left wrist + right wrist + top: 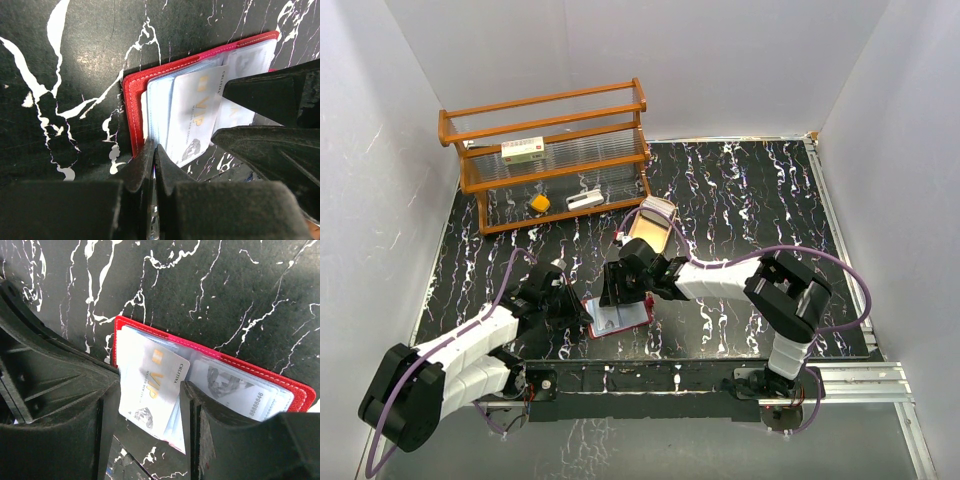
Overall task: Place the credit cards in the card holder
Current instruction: Insert the credit card into the card holder.
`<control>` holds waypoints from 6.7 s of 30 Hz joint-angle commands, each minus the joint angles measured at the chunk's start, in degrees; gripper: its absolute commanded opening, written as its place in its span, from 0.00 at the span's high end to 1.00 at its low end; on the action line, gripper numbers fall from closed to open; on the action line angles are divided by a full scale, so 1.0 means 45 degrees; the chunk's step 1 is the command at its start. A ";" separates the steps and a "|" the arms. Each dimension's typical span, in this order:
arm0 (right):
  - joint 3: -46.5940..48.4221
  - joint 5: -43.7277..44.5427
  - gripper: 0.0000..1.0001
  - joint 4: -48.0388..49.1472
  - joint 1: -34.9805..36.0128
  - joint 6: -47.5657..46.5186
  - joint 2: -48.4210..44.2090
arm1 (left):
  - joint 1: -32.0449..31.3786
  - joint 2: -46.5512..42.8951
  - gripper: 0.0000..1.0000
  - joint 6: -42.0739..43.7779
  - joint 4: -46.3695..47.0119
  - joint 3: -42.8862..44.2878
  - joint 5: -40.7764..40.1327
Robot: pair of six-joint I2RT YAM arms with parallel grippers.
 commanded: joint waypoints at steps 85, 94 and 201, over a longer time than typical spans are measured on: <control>-0.1860 0.0268 1.00 0.1230 -0.0423 -0.0178 -0.1856 | 0.0067 0.0686 1.00 -0.0538 0.0372 0.0181 -0.2205; -0.0697 0.0717 0.68 0.0892 -0.0409 0.0416 -0.1071 | 0.0066 -0.0624 0.74 -0.0962 0.0278 0.0691 -0.1176; 0.2797 0.4679 0.51 -0.4133 -0.0773 -0.5075 -0.2091 | 0.0066 -0.2952 0.36 0.0082 -0.2604 0.2750 -0.3005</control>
